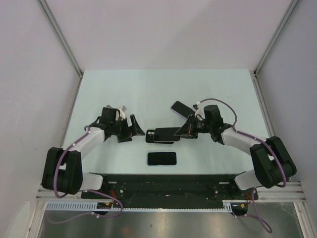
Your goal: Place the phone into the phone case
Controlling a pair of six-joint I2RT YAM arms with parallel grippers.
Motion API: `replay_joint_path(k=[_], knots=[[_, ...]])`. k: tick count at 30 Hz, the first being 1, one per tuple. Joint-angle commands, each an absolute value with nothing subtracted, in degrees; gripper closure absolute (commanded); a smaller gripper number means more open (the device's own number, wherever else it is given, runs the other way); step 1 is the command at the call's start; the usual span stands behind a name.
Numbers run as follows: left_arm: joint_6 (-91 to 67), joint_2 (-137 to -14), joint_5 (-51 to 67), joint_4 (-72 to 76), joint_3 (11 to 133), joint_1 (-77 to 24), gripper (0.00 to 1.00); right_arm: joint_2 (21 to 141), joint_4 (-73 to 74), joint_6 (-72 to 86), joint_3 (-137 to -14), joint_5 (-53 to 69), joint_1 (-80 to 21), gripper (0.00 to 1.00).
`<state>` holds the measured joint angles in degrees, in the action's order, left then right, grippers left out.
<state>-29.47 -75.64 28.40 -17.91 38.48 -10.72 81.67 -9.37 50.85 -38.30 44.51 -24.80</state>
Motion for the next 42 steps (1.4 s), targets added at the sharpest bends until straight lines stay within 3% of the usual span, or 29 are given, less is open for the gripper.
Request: replay_joint_path(k=[1, 31, 42], knots=[[-29.18, -77.51, 27.77, -17.75, 41.57, -10.55, 0.00, 83.57, -15.73, 52.47, -39.29, 47.72, -24.78, 0.93], [-29.79, -93.34, 24.96, -17.75, 52.47, -19.07, 0.00, 102.74, -23.55, 53.44, -46.93, 50.36, -23.47, 0.97], [-30.41, -95.18, 24.43, -17.75, 54.49, -20.74, 0.00, 104.06, -21.09, 51.94, -46.85, 50.62, -24.96, 0.97]])
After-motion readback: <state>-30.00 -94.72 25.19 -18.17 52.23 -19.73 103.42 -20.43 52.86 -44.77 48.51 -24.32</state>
